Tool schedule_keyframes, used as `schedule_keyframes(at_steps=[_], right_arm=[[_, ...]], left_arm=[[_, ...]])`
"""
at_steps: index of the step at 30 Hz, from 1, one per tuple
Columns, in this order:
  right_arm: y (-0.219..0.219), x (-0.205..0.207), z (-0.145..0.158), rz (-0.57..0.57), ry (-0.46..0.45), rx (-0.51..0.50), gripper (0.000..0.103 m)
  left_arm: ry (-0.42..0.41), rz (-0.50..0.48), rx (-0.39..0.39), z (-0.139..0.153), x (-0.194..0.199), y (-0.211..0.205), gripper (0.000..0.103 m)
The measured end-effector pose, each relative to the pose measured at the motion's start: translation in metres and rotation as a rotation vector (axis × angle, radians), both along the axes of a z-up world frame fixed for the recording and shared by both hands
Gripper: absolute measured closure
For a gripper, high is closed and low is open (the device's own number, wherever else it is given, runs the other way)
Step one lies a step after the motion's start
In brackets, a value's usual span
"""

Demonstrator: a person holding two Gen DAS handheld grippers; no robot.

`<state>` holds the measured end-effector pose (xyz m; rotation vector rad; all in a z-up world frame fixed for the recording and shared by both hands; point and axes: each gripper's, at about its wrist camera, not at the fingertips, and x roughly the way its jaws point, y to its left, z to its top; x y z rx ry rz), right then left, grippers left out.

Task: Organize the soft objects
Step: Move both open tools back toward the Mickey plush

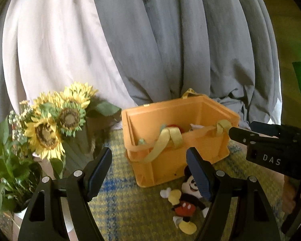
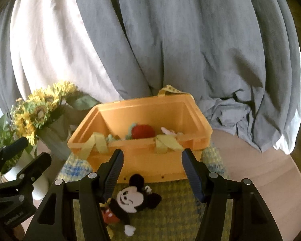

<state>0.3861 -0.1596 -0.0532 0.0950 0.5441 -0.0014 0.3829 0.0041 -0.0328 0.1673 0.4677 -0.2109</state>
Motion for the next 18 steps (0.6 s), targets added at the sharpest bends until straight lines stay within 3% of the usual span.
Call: schedule_keyframes(at_steps=[18], right_arm=[[-0.010, -0.005, -0.046, 0.015, 0.139, 0.071, 0.042]], left_arm=[[0.145, -0.020, 0.014, -0.052, -0.002, -0.009, 0.028]])
